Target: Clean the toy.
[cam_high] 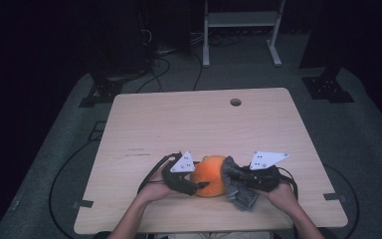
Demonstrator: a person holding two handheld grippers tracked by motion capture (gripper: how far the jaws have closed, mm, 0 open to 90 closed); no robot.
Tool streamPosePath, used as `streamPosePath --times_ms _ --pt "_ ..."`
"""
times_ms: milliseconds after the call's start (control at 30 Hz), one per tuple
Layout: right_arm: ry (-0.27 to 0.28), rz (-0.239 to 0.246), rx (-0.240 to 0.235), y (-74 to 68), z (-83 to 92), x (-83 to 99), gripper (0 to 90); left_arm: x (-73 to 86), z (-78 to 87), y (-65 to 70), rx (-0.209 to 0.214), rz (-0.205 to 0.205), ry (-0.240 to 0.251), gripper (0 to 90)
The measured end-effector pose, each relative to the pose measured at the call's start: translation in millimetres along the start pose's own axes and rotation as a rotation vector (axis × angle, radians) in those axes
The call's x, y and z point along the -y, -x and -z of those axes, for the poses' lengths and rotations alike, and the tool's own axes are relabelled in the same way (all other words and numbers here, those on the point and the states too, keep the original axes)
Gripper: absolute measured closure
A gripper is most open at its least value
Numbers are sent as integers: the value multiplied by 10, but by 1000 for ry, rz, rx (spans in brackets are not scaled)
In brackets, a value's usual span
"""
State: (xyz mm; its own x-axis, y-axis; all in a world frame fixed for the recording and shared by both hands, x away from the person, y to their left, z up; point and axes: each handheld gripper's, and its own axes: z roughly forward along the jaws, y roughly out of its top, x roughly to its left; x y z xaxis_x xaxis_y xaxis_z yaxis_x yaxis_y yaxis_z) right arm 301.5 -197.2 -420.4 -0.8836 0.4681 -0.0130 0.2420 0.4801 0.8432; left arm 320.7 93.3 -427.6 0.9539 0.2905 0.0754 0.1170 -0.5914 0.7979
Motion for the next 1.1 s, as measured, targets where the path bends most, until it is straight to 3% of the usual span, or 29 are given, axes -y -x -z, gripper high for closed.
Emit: streamPosePath --times_ms 100,267,367,467,500,600,667,700,733,800,867,967,1100 --pt "-31 -63 2 100 15 93 783 27 8 -19 8 13 -2 299" --pt "57 -93 -23 100 75 0 782 47 -3 5 13 -9 14 295" --pt "29 -104 -27 105 -11 31 784 55 0 0 17 -12 6 294" --pt "20 -130 -39 142 -19 74 783 62 -6 0 16 3 11 288" --pt "-13 -140 -29 170 -8 122 783 67 -5 -4 16 9 14 281" --pt "-36 -147 -24 183 14 163 784 68 0 1 16 2 15 281" --pt "-7 -146 -37 179 60 150 783 60 3 19 19 -23 14 281" --pt "52 -141 -58 172 98 84 781 49 0 47 28 -63 14 280" --pt "75 -141 -59 174 105 47 780 45 -1 62 31 -87 17 275" --pt "74 -137 -56 183 78 -1 781 40 2 73 29 -94 14 270" --pt "60 -133 -45 188 52 -1 782 42 2 68 30 -92 12 270" --pt "37 -166 -56 217 10 51 783 42 -4 60 30 -78 11 266" --pt "-11 -174 -38 219 26 143 783 49 -1 33 26 -35 9 248"
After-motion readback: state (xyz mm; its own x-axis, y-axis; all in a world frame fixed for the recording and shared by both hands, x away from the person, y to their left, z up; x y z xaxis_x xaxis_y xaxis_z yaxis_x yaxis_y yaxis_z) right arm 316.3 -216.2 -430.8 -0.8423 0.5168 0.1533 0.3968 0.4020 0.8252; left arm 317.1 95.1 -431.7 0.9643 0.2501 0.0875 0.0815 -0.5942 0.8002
